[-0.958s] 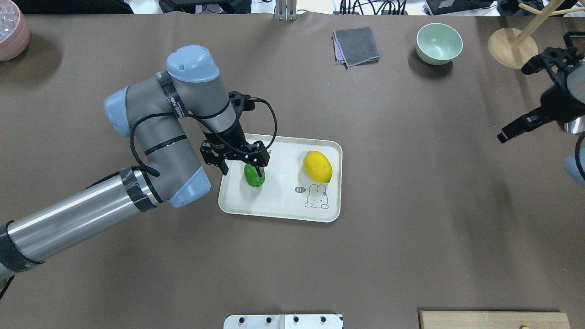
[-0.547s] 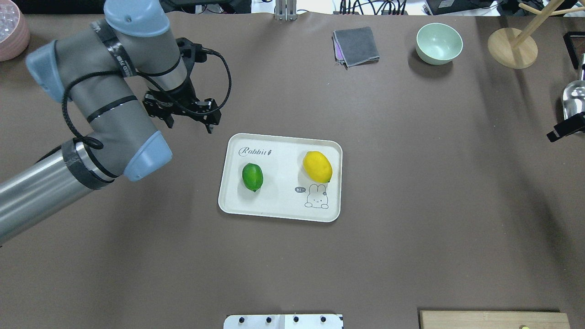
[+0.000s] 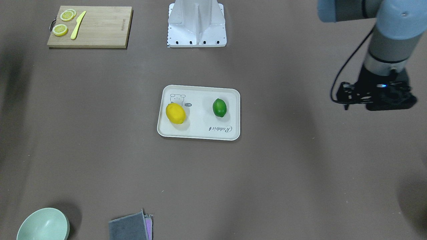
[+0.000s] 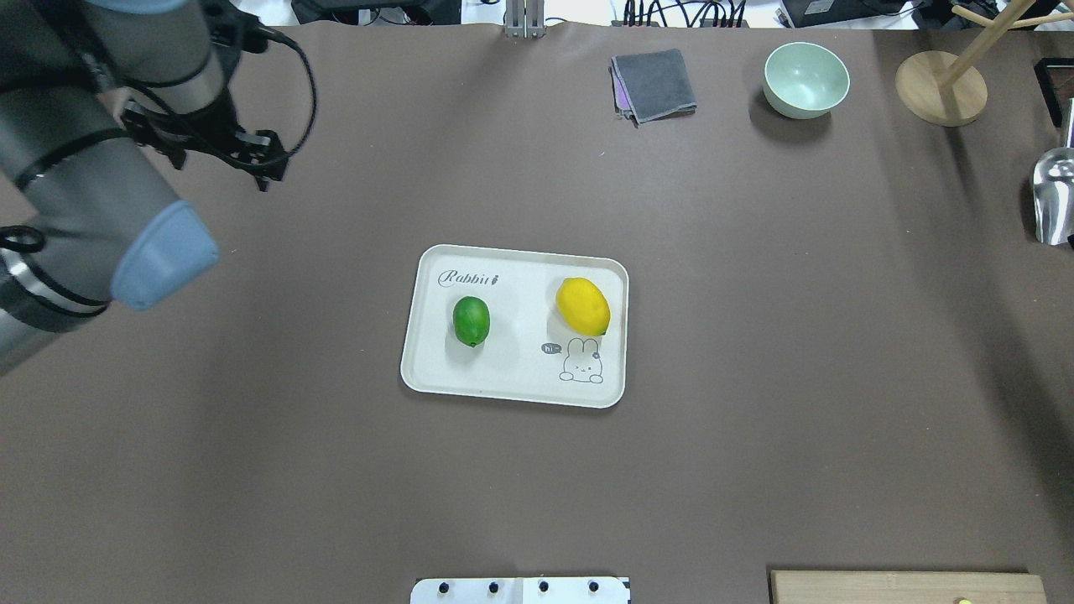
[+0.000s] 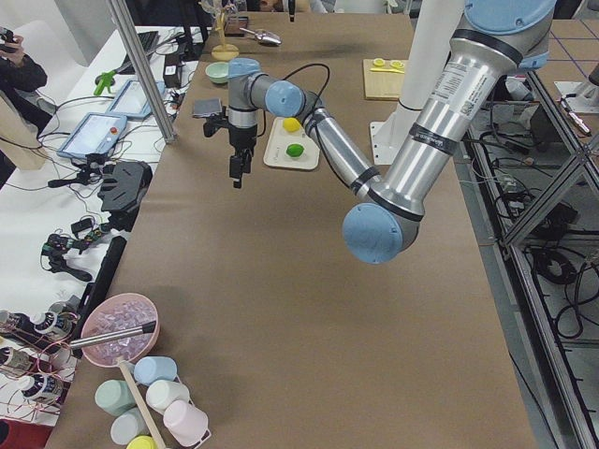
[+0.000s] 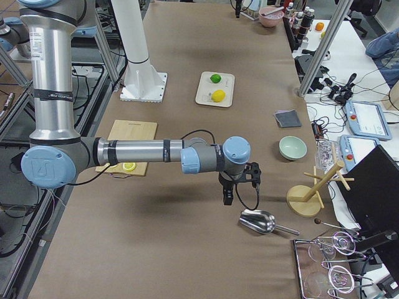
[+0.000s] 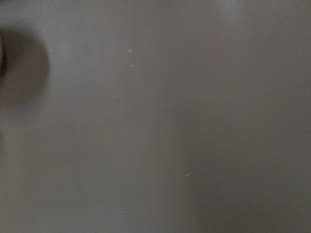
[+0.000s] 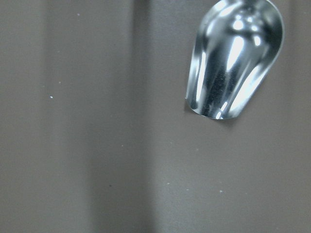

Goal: Place all lemons on tray

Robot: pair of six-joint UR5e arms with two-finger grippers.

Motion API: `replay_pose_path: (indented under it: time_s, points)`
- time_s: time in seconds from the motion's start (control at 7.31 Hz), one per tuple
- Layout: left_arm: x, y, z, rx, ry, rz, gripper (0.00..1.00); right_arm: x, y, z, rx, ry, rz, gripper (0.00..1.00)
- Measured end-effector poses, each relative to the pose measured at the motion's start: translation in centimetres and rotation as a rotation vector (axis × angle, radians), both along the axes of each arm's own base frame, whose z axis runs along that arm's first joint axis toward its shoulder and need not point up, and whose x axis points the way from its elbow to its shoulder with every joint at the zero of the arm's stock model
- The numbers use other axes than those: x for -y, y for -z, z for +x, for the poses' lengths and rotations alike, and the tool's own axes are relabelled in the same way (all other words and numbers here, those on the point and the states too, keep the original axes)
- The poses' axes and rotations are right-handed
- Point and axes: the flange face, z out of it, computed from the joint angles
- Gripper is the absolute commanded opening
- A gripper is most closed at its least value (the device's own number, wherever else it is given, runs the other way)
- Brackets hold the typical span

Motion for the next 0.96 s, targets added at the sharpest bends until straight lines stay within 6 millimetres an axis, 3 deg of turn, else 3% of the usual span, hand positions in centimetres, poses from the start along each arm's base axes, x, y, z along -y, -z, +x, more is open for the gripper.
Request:
replay_pose_path:
  time_s: [0.27,0.41,0.55,0.68,0.82,0.96]
  points:
    - [-1.0,-9.2,-10.3,-0.056,0.034,-0.065,0.98,-0.8,-0.6,2.4,-0.009,-0.047,-0.033,1.0]
    - [-2.4,-15.7,-14.6,-0.113,0.073,-0.076,0.98,-2.1,-0.9,3.3,-0.013,-0.063,-0.042,1.0]
    - [-4.7,-22.3,-17.6,-0.165,0.09,-0.067,0.98,-3.7,-1.0,3.8,-0.019,-0.07,-0.046,1.0]
    - [-7.3,-27.6,-19.1,-0.208,0.096,-0.064,0.98,-4.7,-0.9,4.0,-0.024,-0.073,-0.046,1.0]
    - [-8.7,-30.4,-19.5,-0.23,0.099,-0.071,0.98,-5.2,-0.9,4.1,-0.027,-0.074,-0.046,1.0]
    - [-9.2,-31.7,-19.8,-0.238,0.106,-0.081,0.98,-5.6,-0.8,4.1,-0.029,-0.075,-0.045,1.0]
